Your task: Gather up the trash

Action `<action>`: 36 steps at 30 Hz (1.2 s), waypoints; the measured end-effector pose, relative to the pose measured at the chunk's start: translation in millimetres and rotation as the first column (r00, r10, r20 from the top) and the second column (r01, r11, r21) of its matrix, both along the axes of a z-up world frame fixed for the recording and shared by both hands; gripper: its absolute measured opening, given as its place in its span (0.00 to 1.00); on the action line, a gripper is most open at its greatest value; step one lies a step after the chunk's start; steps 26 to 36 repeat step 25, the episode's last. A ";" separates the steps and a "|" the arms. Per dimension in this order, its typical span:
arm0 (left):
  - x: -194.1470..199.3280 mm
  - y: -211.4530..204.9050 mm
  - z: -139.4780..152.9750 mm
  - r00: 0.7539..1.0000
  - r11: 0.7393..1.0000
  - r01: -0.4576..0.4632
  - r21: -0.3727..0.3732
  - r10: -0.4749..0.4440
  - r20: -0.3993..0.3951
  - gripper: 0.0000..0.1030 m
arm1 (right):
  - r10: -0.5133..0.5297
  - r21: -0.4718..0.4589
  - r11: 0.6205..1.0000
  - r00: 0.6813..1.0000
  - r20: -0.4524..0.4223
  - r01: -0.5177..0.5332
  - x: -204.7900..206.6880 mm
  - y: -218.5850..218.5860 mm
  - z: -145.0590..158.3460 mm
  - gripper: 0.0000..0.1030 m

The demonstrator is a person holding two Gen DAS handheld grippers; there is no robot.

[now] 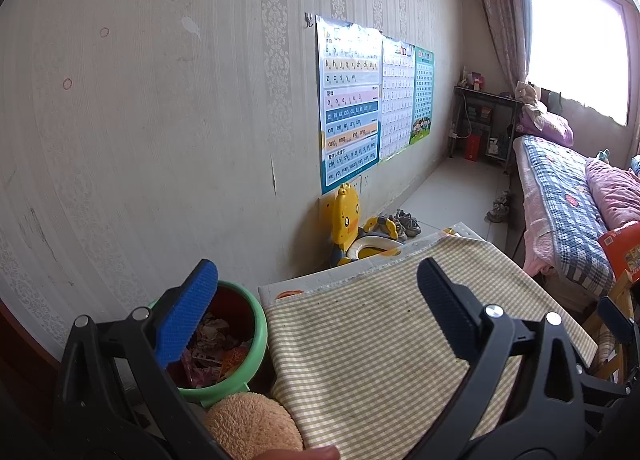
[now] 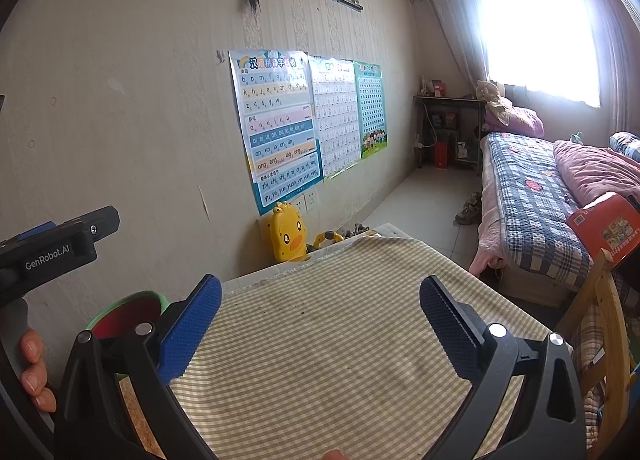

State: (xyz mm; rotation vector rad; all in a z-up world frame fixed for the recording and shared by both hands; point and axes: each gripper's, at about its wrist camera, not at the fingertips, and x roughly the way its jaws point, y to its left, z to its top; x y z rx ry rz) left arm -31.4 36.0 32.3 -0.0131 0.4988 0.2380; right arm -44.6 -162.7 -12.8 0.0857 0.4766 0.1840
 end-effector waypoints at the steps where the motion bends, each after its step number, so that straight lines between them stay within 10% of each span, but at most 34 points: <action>1: 0.1 -0.1 0.1 1.000 1.000 0.000 0.000 0.000 0.000 0.95 | 0.000 0.000 1.000 1.000 -0.001 0.000 -0.4 -0.3 -0.6 0.93; 18: 13.9 1.1 -20.6 0.998 1.000 0.024 -0.018 -0.025 -0.057 0.95 | -0.021 -0.001 1.000 0.995 -0.093 0.021 24.5 -9.5 -32.6 0.93; 25: 26.4 17.9 -50.3 0.993 0.998 0.027 -0.059 -0.034 -0.113 0.95 | -0.361 -0.111 0.933 0.870 -0.335 0.344 107.2 -98.5 -143.7 0.93; 36: 26.4 17.9 -50.3 0.993 0.998 0.027 -0.059 -0.034 -0.113 0.95 | -0.361 -0.111 0.933 0.870 -0.335 0.344 107.2 -98.5 -143.7 0.93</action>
